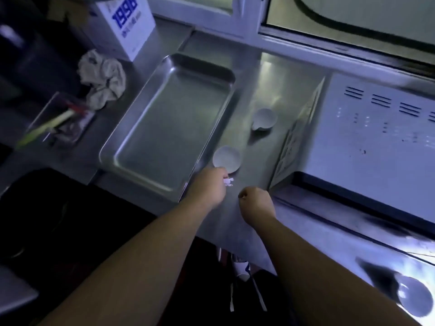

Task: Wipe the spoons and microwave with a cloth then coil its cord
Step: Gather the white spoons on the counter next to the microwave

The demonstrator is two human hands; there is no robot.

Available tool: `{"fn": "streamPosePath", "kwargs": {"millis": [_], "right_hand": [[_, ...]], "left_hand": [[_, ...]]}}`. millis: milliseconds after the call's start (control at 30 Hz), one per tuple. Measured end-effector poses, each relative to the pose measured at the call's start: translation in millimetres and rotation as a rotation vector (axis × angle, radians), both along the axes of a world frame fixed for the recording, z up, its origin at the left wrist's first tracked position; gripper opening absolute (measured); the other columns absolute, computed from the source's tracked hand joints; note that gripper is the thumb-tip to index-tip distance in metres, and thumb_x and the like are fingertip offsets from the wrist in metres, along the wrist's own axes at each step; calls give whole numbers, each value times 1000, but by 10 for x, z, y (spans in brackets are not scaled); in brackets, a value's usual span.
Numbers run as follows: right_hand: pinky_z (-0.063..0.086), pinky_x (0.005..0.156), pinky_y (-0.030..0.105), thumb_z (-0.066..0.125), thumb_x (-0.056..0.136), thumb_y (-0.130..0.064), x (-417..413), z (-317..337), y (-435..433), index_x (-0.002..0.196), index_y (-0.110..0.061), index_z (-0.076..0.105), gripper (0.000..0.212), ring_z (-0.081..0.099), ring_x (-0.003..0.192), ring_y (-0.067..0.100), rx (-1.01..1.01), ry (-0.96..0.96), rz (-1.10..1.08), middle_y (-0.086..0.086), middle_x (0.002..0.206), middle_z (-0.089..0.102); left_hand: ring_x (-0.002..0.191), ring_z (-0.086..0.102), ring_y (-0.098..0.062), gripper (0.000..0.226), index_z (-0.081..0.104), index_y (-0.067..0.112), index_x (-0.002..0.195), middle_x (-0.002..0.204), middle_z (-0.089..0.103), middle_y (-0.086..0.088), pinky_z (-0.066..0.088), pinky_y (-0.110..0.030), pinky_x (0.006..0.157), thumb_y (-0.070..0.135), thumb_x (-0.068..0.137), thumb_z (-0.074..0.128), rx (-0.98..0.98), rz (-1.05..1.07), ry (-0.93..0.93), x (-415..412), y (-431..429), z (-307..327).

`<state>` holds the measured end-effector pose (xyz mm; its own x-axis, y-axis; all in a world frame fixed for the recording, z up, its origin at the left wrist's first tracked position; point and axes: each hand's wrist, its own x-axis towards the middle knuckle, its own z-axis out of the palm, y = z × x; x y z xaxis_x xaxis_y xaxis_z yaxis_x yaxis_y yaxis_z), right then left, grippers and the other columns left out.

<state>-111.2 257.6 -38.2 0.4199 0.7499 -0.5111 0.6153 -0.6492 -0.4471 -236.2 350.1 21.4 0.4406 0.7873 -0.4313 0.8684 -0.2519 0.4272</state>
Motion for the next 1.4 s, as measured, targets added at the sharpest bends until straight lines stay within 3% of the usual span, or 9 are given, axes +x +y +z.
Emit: {"fn": "streamPosePath", "kwargs": {"millis": [100, 167, 367, 600, 733, 933, 1067, 1200, 1400], "right_hand": [[42, 71, 30, 54, 87, -13, -175, 62, -175, 72, -22, 72, 25, 61, 86, 33, 0, 51, 81, 7, 91, 74], [29, 64, 28, 54, 85, -9, -336, 69, -304, 52, -23, 42, 38, 43, 73, 27, 2, 67, 138, 7, 64, 52], [38, 70, 22, 56, 83, -12, -843, -51, -547, 89, -15, 78, 23, 68, 95, 31, -25, 129, 306, 8, 102, 75], [44, 73, 30, 56, 85, -16, -1503, -172, -716, 94, -14, 79, 24, 66, 94, 34, -23, 98, 524, 11, 101, 75], [35, 67, 28, 45, 71, -32, -1927, -242, -848, 89, -13, 76, 41, 67, 92, 33, -7, 98, 560, 10, 96, 75], [33, 64, 29, 58, 82, -13, -2479, -546, -994, 78, -15, 67, 11, 67, 86, 37, -6, 23, 622, 14, 88, 73], [46, 65, 34, 55, 86, -17, -2717, -846, -996, 84, -14, 69, 15, 67, 84, 37, -28, 4, 648, 13, 89, 73], [40, 64, 30, 56, 86, -19, -2816, -1216, -941, 86, -18, 70, 15, 67, 84, 35, -66, 17, 659, 10, 90, 73], [44, 68, 33, 59, 88, -16, -2857, -1833, -729, 89, -15, 73, 14, 67, 88, 38, -57, 6, 698, 14, 93, 74]], "left_hand": [[82, 62, -33, 20, 64, 9, 83, 80, 65, -9, 45, -37, 64, 25, 95, 62, -38, 88, 9, -263, -419, 74], [82, 60, -37, 35, 54, 8, 68, 70, 58, -11, 37, -37, 61, 30, 93, 62, -77, 165, -2, -522, -693, 44], [66, 64, -27, 35, 72, 8, 82, 77, 71, -6, 50, -35, 61, 37, 96, 57, -215, 476, 1, -1357, -1268, -140], [112, 66, -19, 33, 71, 21, 122, 120, 73, 0, 50, -28, 95, 19, 89, 69, -228, 711, -58, -2173, -1796, -509], [93, 65, -14, 28, 69, 23, 114, 101, 71, 6, 43, -23, 78, 22, 87, 75, -221, 893, -126, -2591, -2078, -726], [90, 69, -14, 23, 69, 25, 104, 90, 71, 9, 43, -23, 72, 22, 84, 79, -229, 1003, -168, -3121, -2395, -1037], [94, 68, -12, 13, 74, 21, 96, 102, 73, 7, 38, -4, 61, 16, 85, 78, -236, 1013, -174, -3344, -2491, -1291], [83, 63, -11, 13, 70, 29, 86, 91, 68, 10, 40, -21, 67, 19, 84, 77, -284, 1036, -104, -3441, -2490, -1646], [80, 67, -12, 15, 66, 30, 84, 88, 73, 6, 43, -22, 65, 17, 84, 74, -319, 1108, -138, -3440, -2430, -2345]]}}
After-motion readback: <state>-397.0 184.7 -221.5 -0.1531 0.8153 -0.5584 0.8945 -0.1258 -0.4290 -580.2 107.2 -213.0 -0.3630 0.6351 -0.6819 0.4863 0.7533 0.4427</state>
